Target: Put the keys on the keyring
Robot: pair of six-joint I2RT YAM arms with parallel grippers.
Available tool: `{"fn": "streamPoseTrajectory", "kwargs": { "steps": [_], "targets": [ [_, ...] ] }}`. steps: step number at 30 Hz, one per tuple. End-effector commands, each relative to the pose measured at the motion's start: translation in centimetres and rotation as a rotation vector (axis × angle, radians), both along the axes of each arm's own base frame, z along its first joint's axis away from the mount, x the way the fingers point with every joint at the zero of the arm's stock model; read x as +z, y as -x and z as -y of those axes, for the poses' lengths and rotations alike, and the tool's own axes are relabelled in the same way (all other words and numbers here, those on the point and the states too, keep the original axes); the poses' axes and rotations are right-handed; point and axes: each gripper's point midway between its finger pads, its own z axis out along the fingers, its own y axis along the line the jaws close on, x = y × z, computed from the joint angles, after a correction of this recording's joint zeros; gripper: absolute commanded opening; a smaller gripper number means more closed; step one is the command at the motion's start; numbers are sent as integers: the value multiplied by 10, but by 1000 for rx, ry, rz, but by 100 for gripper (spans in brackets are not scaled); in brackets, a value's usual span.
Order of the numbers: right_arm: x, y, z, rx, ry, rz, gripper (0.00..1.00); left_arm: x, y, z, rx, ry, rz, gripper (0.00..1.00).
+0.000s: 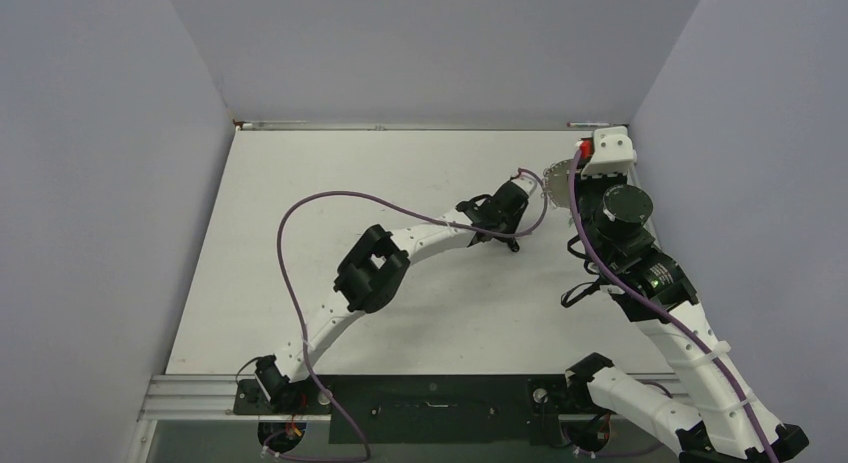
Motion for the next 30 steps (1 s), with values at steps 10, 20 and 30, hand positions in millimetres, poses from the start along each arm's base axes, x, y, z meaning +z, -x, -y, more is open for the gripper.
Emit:
{"fn": "streamPoseTrajectory", "kwargs": {
  "steps": [10,20,30],
  "targets": [
    [14,1,-9,59,-62,59,5,31,22,-56,59,55,46,0],
    [6,1,-21,114,-88,44,5,9,66,-141,108,-50,31,0],
    [-11,-2,-38,181,-124,18,5,4,96,-233,209,-294,79,0]
  ]
}}
